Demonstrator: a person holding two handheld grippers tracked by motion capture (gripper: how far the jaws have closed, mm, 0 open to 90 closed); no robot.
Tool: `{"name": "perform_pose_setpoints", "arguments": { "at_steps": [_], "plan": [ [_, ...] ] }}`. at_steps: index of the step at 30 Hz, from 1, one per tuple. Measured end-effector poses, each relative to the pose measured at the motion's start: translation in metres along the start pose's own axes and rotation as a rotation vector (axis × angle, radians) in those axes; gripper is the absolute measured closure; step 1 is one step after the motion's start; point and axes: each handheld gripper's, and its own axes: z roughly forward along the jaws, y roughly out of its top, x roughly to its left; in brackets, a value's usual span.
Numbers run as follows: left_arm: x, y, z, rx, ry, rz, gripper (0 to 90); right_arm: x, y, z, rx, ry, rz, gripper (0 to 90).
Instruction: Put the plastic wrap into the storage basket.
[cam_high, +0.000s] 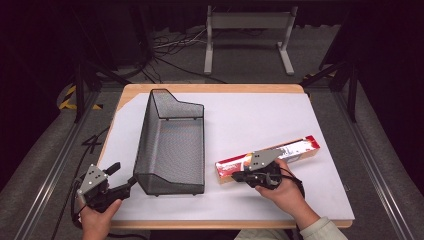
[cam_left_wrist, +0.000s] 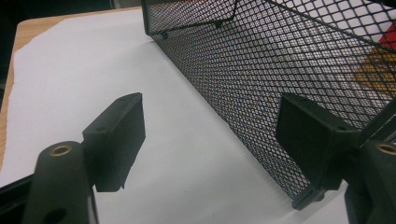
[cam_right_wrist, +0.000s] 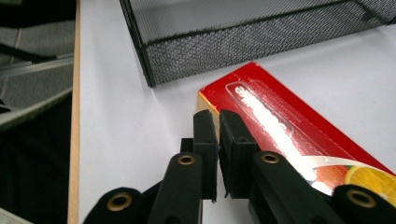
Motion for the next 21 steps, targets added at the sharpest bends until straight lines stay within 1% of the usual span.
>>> {"name": "perform_pose_setpoints", "arguments": {
  "at_steps": [1, 3, 5, 8, 11, 13, 17, 19, 21],
  "plan": [
    [0.0, 0.0, 0.0, 0.0, 0.0, 0.001, 25.0, 0.0, 0.0, 0.0, 0.0, 0.0, 0.0, 88.2],
    [0.0, 0.0, 0.0, 0.0, 0.0, 0.001, 25.0, -0.001, 0.001, 0.006, 0.026, 0.019, -0.007, 90.0],
    [0.001, 0.0, 0.0, 0.003, 0.0, 0.001, 25.0, -0.001, 0.001, 0.011, 0.053, 0.017, -0.017, 90.0],
    [0.0, 0.0, 0.0, 0.003, 0.0, 0.002, 24.9, -0.002, 0.001, 0.017, 0.086, 0.017, -0.016, 90.0],
    [0.001, 0.0, 0.0, 0.003, -0.001, 0.002, 24.9, -0.003, 0.0, 0.021, 0.105, 0.02, -0.018, 90.0],
    [0.001, 0.0, 0.0, -0.003, 0.001, -0.001, 24.8, -0.003, -0.001, 0.023, 0.112, 0.027, -0.008, 90.0],
    [0.002, -0.001, 0.0, 0.002, 0.004, -0.006, 24.8, -0.004, -0.001, 0.028, 0.137, 0.025, -0.013, 90.0],
    [0.001, -0.001, 0.0, 0.001, 0.004, -0.006, 24.8, -0.004, -0.001, 0.029, 0.138, 0.027, -0.01, 90.0],
    [0.001, 0.0, 0.0, 0.001, 0.005, -0.002, 24.8, -0.006, 0.0, 0.031, 0.145, 0.017, -0.01, 90.0]
  ]
}}
